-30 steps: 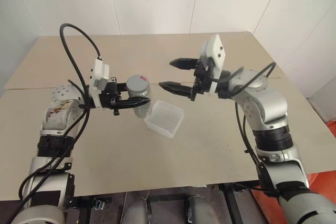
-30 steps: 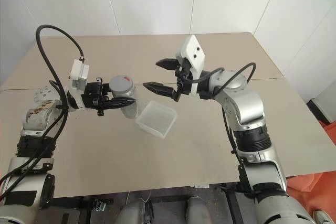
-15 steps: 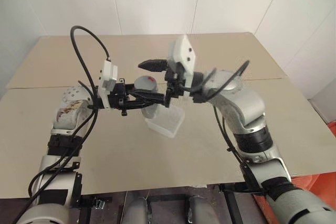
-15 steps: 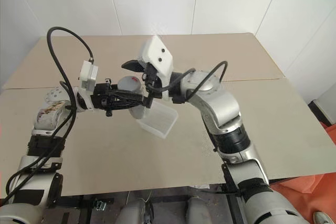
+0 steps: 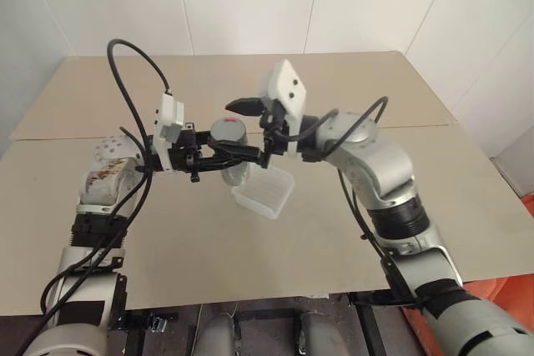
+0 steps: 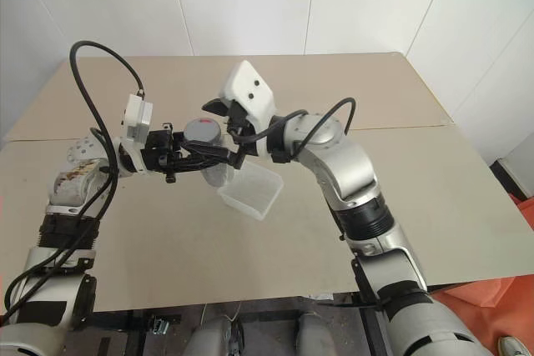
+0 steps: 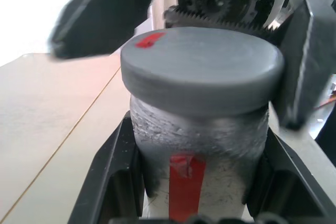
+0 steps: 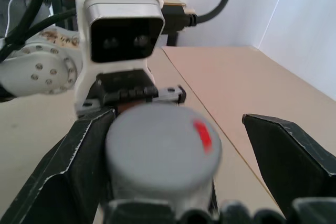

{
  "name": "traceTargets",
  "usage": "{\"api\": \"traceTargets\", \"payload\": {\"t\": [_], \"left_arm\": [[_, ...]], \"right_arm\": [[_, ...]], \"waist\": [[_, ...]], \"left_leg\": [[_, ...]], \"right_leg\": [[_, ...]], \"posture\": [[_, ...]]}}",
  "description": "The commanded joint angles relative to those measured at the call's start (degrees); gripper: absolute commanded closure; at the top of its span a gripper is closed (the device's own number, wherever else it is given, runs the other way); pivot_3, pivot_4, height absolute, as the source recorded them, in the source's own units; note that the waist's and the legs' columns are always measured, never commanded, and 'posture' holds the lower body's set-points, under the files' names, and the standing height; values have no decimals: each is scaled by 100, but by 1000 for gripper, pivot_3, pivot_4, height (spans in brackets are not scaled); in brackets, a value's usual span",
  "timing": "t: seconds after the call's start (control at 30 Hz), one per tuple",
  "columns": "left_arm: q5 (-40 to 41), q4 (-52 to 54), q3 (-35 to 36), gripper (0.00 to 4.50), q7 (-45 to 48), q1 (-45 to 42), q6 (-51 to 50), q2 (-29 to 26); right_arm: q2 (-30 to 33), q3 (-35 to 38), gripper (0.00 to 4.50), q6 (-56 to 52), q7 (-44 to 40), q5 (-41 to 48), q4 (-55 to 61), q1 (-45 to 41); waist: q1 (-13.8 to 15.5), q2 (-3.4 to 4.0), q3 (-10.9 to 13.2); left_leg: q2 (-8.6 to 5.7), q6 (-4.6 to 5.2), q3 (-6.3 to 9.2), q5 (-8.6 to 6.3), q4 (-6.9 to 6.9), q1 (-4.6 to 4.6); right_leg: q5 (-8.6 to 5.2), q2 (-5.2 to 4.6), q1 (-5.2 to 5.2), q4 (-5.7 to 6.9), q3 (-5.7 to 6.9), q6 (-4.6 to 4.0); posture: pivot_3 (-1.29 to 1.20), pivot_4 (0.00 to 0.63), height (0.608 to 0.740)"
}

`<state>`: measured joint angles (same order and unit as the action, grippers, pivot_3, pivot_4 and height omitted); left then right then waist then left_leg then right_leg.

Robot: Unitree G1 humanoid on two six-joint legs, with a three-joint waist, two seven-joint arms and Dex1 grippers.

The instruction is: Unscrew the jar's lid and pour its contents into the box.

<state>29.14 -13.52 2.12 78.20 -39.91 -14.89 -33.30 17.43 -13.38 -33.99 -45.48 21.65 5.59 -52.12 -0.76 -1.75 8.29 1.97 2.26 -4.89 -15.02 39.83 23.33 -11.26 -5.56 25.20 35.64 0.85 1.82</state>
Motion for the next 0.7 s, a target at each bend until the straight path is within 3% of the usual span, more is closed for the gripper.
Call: {"api": "traceTargets", "payload": {"t": [0.03, 0.43, 0.7], "left_arm": [[83, 129, 107, 2518, 161, -54, 80, -105], [46, 98, 83, 2518, 225, -70, 92, -88], [8, 68, 73, 2518, 214, -58, 123, -52]], "right_arm": [[337, 636, 60, 4, 80, 93, 232, 70], [649, 658, 60, -31, -55, 336, 574, 415], [847, 579, 60, -32, -619, 676, 1004, 590]], "waist": [[-2, 0, 0], [-14, 0, 0], [4, -1, 0]], "left_leg": [[0, 0, 0, 0, 0, 0], [0, 0, -3, 0, -1, -2], [0, 1, 0, -1, 0, -1]], "right_leg": [[0, 0, 0, 0, 0, 0], [0, 1, 0, 1, -2, 0], [0, 0, 0, 0, -2, 0]], "posture": [[0, 150, 740], [0, 150, 740], [0, 150, 740]]}}
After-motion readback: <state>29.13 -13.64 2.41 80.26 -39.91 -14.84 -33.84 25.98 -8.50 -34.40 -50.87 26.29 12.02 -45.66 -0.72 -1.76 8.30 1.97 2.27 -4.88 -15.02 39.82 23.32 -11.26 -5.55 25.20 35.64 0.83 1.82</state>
